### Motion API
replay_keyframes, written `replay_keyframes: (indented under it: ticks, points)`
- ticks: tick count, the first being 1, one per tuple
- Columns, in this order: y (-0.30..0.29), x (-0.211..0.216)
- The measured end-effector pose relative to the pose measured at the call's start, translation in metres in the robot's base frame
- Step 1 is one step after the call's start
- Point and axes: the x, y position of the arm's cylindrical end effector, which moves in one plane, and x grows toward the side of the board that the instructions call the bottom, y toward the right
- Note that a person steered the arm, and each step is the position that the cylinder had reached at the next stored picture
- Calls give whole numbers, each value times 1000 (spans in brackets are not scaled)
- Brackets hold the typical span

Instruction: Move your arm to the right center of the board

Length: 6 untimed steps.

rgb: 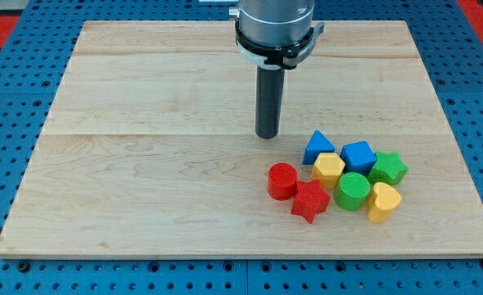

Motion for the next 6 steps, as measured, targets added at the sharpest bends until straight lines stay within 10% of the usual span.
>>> replay_keyframes:
  ticks: [3, 6]
  points:
    - [49, -58]
    - [306, 17]
